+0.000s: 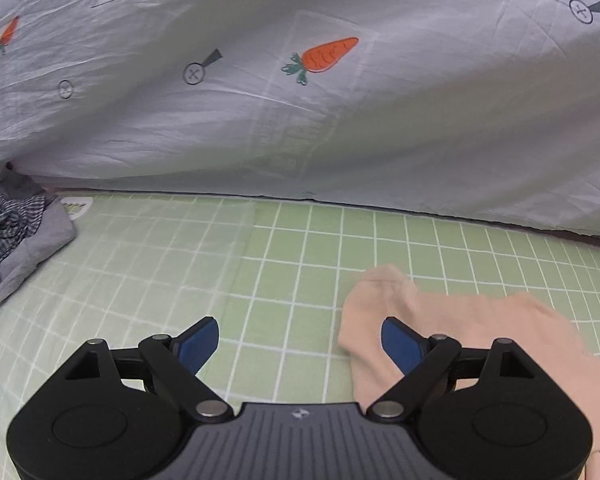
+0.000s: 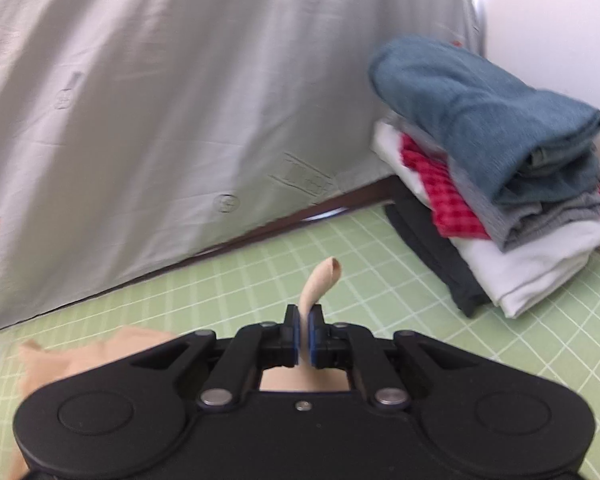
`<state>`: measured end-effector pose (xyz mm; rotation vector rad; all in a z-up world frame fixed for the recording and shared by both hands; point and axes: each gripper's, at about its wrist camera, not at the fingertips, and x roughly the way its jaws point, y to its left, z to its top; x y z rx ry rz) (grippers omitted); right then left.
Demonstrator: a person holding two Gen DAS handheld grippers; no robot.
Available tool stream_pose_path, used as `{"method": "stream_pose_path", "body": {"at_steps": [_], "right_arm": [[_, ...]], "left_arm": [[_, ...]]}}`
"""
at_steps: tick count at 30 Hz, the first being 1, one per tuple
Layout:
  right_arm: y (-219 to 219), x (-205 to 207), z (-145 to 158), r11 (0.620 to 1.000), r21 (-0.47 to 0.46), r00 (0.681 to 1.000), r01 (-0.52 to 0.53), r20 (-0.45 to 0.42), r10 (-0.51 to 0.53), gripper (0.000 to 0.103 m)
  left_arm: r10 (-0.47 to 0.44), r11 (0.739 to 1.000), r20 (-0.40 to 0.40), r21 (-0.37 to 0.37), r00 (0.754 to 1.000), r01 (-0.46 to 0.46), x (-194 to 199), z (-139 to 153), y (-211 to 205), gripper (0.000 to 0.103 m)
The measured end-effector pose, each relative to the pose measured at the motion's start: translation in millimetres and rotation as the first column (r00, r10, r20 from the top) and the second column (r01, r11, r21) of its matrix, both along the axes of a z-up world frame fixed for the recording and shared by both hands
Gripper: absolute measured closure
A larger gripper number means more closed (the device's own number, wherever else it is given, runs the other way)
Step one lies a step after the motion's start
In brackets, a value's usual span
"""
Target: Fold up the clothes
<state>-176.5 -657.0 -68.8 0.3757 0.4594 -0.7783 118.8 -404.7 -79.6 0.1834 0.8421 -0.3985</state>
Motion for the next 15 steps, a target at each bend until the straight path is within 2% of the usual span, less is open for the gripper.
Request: {"method": "stream_pose_path", "body": {"at_steps": [2, 5, 7, 10, 12, 13, 15], "right_arm": [[26.9, 0.5, 6.8, 0.997, -0.020, 0.997, -0.079, 0.008, 0.079, 0.098], [69.8, 3.1, 5.9, 0.976, 0.001, 0.976, -0.220, 0.011, 0.220, 0.098], [86.7, 4.3, -12.1, 0.961, 0.081, 0.963, -0.263, -0.033, 0.266, 0.097], [110.8, 5.9, -40.9, 0.927, 0.208, 0.937, -0.311, -0.098, 0.336, 0.086], [118.5, -3.8, -47.5, 0.921, 0.235, 0.932, -0.310, -0.118, 0.343, 0.059], [122.0, -9.1, -50.3, 0.919, 0.246, 0.930, -0.308, -0.127, 0.346, 0.036], [122.2, -22.3, -45.4, 0.924, 0.238, 0.937, -0.299, -0.108, 0.331, 0.014]], "left_arm": [[0.016, 1.000, -0.018, -0.019, 1.000, -0.016, -16.2, 2.1, 21.2, 0.014], [0.027, 0.999, -0.050, -0.030, 0.998, -0.029, -40.1, -1.9, 48.1, 0.013], [0.025, 0.999, -0.072, -0.024, 0.997, -0.027, -56.6, -7.3, 62.1, 0.013], [0.007, 1.000, -0.097, -0.009, 0.995, -0.008, -82.5, -14.5, 78.0, 0.014], [-0.004, 1.000, -0.106, 0.000, 0.994, 0.005, -99.0, -16.6, 84.0, 0.014], [-0.010, 1.000, -0.110, 0.004, 0.994, 0.011, -107.2, -17.5, 86.7, 0.014], [-0.013, 1.000, -0.124, 0.000, 0.992, 0.013, -120.8, -18.7, 89.4, 0.014]]}}
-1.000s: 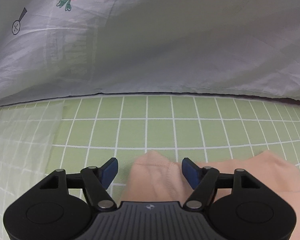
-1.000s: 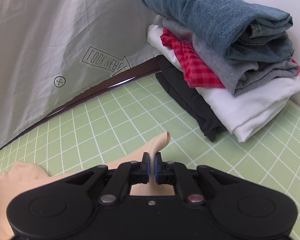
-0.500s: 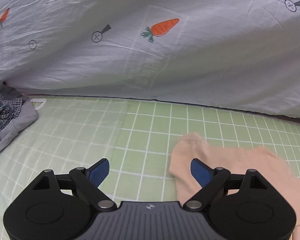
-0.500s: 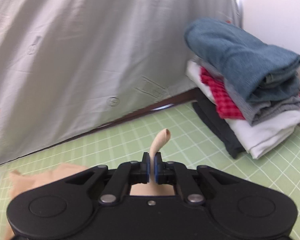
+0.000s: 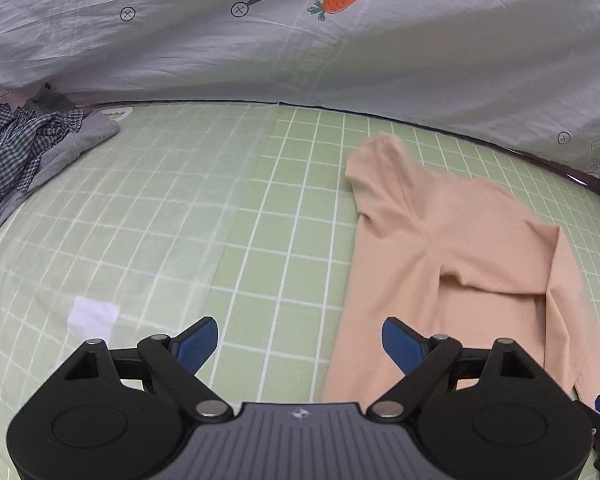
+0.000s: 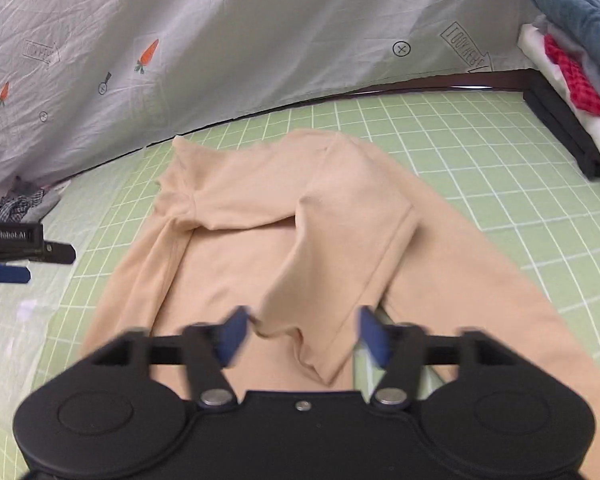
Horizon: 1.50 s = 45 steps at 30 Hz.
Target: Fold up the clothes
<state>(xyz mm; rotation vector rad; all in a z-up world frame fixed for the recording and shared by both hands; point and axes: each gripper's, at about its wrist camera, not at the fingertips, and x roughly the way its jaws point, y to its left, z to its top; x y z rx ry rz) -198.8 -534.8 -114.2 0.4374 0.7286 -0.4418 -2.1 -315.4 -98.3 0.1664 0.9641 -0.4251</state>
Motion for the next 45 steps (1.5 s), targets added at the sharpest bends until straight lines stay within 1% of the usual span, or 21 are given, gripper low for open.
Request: {"method": "stream_pose_path", "body": {"at_steps": [2, 3, 5, 7, 10, 15, 18, 20, 22, 24, 25, 27, 28, 30, 31, 32, 33, 34, 36, 39, 45], "right_arm": [[-3.9, -12.4, 7.0, 0.999, -0.024, 0.999, 0.031, 0.010, -0.031, 0.001], [-8.0, -16.2, 7.8, 0.998, -0.042, 0.999, 0.049, -0.008, -0.050, 0.000], [-17.9, -23.0, 7.7, 0.994, -0.075, 0.995, 0.083, -0.055, -0.087, 0.000], [-33.0, -33.6, 2.7, 0.990, -0.083, 0.987, 0.113, -0.107, -0.121, 0.000], [-58.8, -53.2, -5.3, 0.985, -0.060, 0.973, 0.162, -0.160, -0.169, 0.000], [-98.7, -78.3, -18.7, 0.965, -0.079, 0.935, 0.249, -0.241, -0.260, 0.000], [-122.5, -83.2, -27.1, 0.959, -0.064, 0.922, 0.275, -0.267, -0.282, 0.000], [-136.8, -83.4, -33.1, 0.958, -0.051, 0.918, 0.281, -0.276, -0.284, 0.000], [-148.1, -82.7, -37.5, 0.958, -0.046, 0.915, 0.281, -0.287, -0.282, 0.000], [-158.0, -79.9, -40.6, 0.961, -0.041, 0.917, 0.275, -0.291, -0.274, 0.000], [-163.3, -78.2, -42.0, 0.962, -0.039, 0.918, 0.269, -0.292, -0.269, 0.000], [-170.9, -74.4, -44.4, 0.964, -0.039, 0.917, 0.265, -0.300, -0.264, 0.000], [-174.1, -72.1, -45.7, 0.964, -0.041, 0.914, 0.264, -0.309, -0.263, 0.000], [-177.1, -69.8, -48.5, 0.964, -0.040, 0.908, 0.264, -0.325, -0.262, 0.000], [-176.9, -69.5, -50.2, 0.964, -0.038, 0.908, 0.262, -0.330, -0.259, 0.000], [-176.4, -69.3, -51.9, 0.965, -0.035, 0.907, 0.259, -0.334, -0.256, 0.000], [-175.9, -69.1, -53.7, 0.966, -0.032, 0.907, 0.257, -0.338, -0.252, 0.000], [-175.4, -69.3, -53.9, 0.966, -0.034, 0.907, 0.256, -0.338, -0.252, 0.000], [-174.2, -69.9, -53.8, 0.967, -0.037, 0.908, 0.253, -0.336, -0.251, 0.000], [-174.1, -72.2, -52.5, 0.965, -0.040, 0.903, 0.261, -0.343, -0.258, 0.000], [-165.4, -79.5, -46.9, 0.964, -0.056, 0.903, 0.259, -0.340, -0.262, 0.000]], "left_arm": [[0.002, 1.000, -0.017, -0.011, 1.000, -0.002, -9.4, -1.3, -1.1, 0.014], [0.002, 1.000, -0.024, -0.017, 1.000, -0.002, -14.5, -1.6, -3.4, 0.014], [-0.008, 1.000, -0.026, -0.029, 1.000, 0.007, -24.5, -2.0, -11.6, 0.014], [-0.022, 0.999, -0.024, -0.039, 0.999, 0.021, -34.1, -2.6, -22.3, 0.014], [-0.052, 0.998, -0.041, -0.044, 0.998, 0.051, -48.0, -7.4, -46.2, 0.014], [-0.107, 0.994, -0.071, -0.025, 0.992, 0.105, -64.4, -19.4, -89.6, 0.014], [-0.144, 0.990, -0.086, -0.020, 0.986, 0.143, -66.8, -25.4, -113.6, 0.015], [-0.184, 0.983, -0.098, -0.034, 0.978, 0.181, -67.3, -29.6, -128.1, 0.016], [-0.225, 0.974, -0.110, -0.049, 0.968, 0.221, -67.9, -34.0, -142.6, 0.021], [-0.266, 0.964, -0.123, -0.059, 0.956, 0.260, -69.0, -37.8, -158.0, 0.032], [-0.284, 0.959, -0.128, -0.058, 0.950, 0.279, -69.4, -39.9, -165.2, 0.034], [-0.315, 0.949, -0.136, -0.036, 0.939, 0.313, -71.3, -44.8, -179.1, 0.047], [-0.324, 0.946, -0.138, -0.019, 0.936, 0.325, -72.5, -47.0, -183.8, 0.050], [-0.335, 0.941, -0.143, -0.003, 0.931, 0.338, -74.7, -50.0, -188.1, 0.068], [-0.338, 0.940, -0.147, -0.002, 0.929, 0.342, -75.7, -51.4, -188.5, 0.073], [-0.338, 0.940, -0.149, -0.006, 0.929, 0.341, -76.7, -52.5, -187.5, 0.084], [-0.336, 0.941, -0.150, -0.012, 0.930, 0.339, -77.8, -53.5, -185.9, 0.088], [-0.335, 0.942, -0.151, -0.017, 0.930, 0.336, -78.9, -54.4, -184.4, 0.089], [-0.331, 0.943, -0.163, -0.034, 0.929, 0.330, -78.5, -54.0, -181.5, 0.097], [-0.306, 0.952, -0.179, -0.071, 0.935, 0.298, -77.2, -50.9, -174.8, 0.098], [-0.287, 0.954, -0.165, -0.135, 0.943, 0.267, -84.3, -35.3, -153.1, 0.098]]}}
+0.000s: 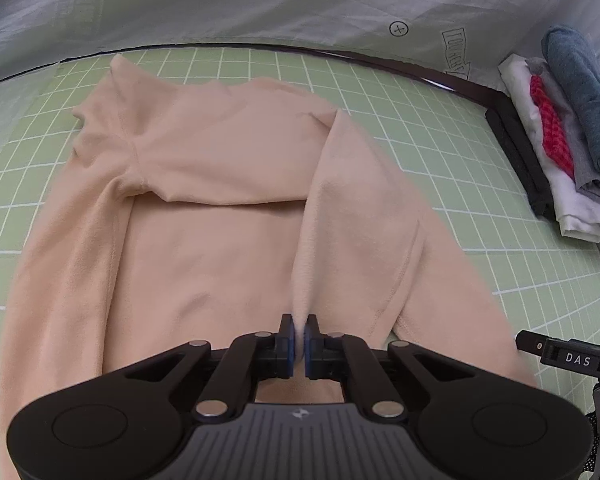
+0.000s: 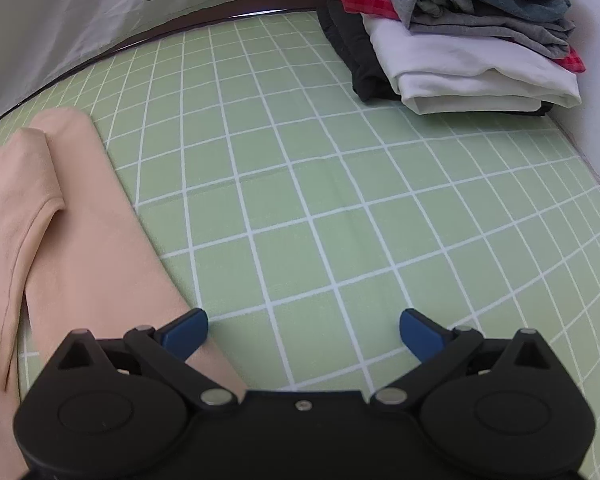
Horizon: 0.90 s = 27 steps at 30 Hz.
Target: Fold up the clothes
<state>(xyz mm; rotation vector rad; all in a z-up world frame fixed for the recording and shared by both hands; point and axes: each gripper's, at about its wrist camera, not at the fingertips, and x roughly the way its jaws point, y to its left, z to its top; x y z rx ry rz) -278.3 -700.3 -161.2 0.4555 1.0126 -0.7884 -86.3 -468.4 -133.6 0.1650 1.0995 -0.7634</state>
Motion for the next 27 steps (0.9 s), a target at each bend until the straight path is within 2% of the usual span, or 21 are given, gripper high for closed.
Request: {"method": "stream_pose_path", "body": {"at_steps": [5, 13, 19, 23, 27], "right_arm": [[18.9, -7.3, 7.5, 0.999, -0.018, 0.999, -0.033, 0.012, 0.033, 0.000], [60.8, -24.6, 15.3, 0.997, -0.025, 0.997, -0.068, 0.024, 0.068, 0.000], [89.6, -24.4, 18.4, 0.997, -0.011, 0.996, -0.078, 0.033, 0.078, 0.000], [112.9, -18.9, 19.1, 0.994, -0.011, 0.993, -0.113, 0.024, 0.113, 0.000], [134.8, -12.8, 18.6, 0.989, -0.010, 0.989, -0.150, 0.007, 0.150, 0.000]], "left_arm": [[0.075, 0.991, -0.052, -0.105, 0.996, -0.080, -10.5, 13.2, 28.5, 0.098], [0.166, 0.953, -0.100, -0.239, 0.981, -0.186, -34.5, 37.9, 95.1, 0.099], [0.241, 0.923, -0.138, -0.273, 0.961, -0.271, -41.5, 43.5, 150.9, 0.099], [0.290, 0.907, -0.166, -0.267, 0.942, -0.326, -45.4, 39.8, 188.4, 0.099], [0.344, 0.886, -0.215, -0.247, 0.914, -0.392, -43.7, 27.9, 220.4, 0.099]]}}
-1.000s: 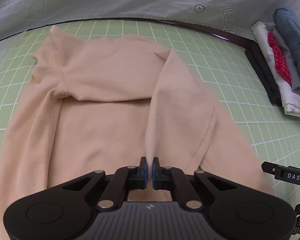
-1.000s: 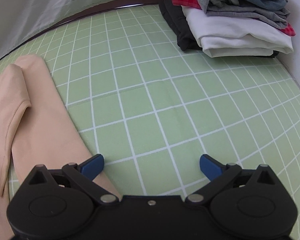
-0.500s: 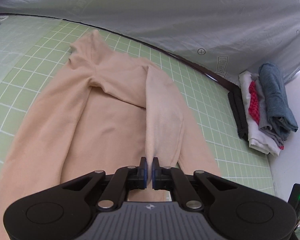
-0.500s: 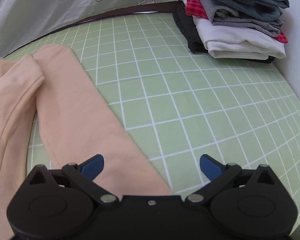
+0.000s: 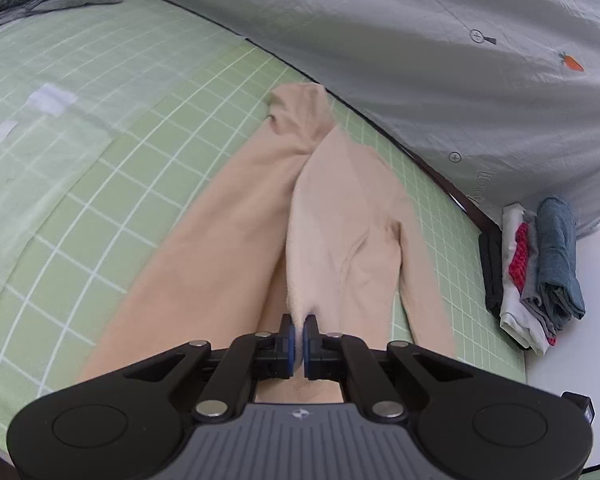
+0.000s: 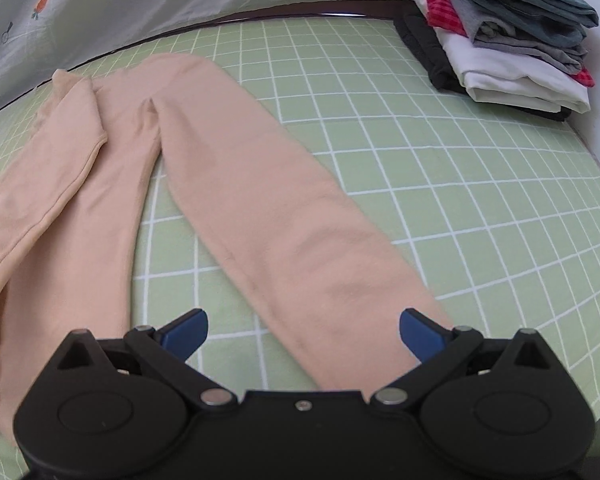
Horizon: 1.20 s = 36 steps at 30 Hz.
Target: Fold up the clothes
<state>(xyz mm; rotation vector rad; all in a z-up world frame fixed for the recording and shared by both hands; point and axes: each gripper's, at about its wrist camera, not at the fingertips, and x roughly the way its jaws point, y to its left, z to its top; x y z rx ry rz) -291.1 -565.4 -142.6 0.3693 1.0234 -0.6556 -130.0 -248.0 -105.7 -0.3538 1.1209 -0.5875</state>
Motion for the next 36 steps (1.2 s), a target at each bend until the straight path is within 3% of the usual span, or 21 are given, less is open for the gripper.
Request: {"method": "stream_pose_path", "body": {"at_steps": [6, 15, 20, 27, 36], "right_arm": [[21.1, 5.9, 0.5, 1.000, -0.016, 0.999, -0.026, -0.027, 0.026, 0.000], [32.9, 12.4, -0.4, 0.999, -0.037, 0.997, -0.035, -0.063, 0.033, 0.000], [33.4, 20.8, 0.0, 0.998, -0.043, 0.997, -0.045, -0.062, 0.042, 0.000], [33.2, 45.6, 4.9, 0.997, -0.034, 0.998, -0.063, 0.010, 0.063, 0.000], [31.6, 114.1, 15.7, 0.998, 0.004, 0.989, -0.055, 0.135, 0.054, 0.000]], "left_arm": [[0.064, 0.997, -0.074, 0.058, 0.995, -0.060, 12.9, -27.1, 34.4, 0.098], [0.051, 0.992, -0.134, 0.123, 0.990, -0.035, 23.5, -60.2, 44.3, 0.093], [0.047, 0.992, -0.157, 0.122, 0.986, -0.028, 28.7, -58.9, 42.9, 0.091], [0.045, 0.989, -0.101, 0.146, 0.994, -0.029, 32.7, -33.6, 45.0, 0.071], [0.028, 0.988, -0.056, 0.152, 0.998, -0.019, 76.3, -18.8, 35.0, 0.069]]}}
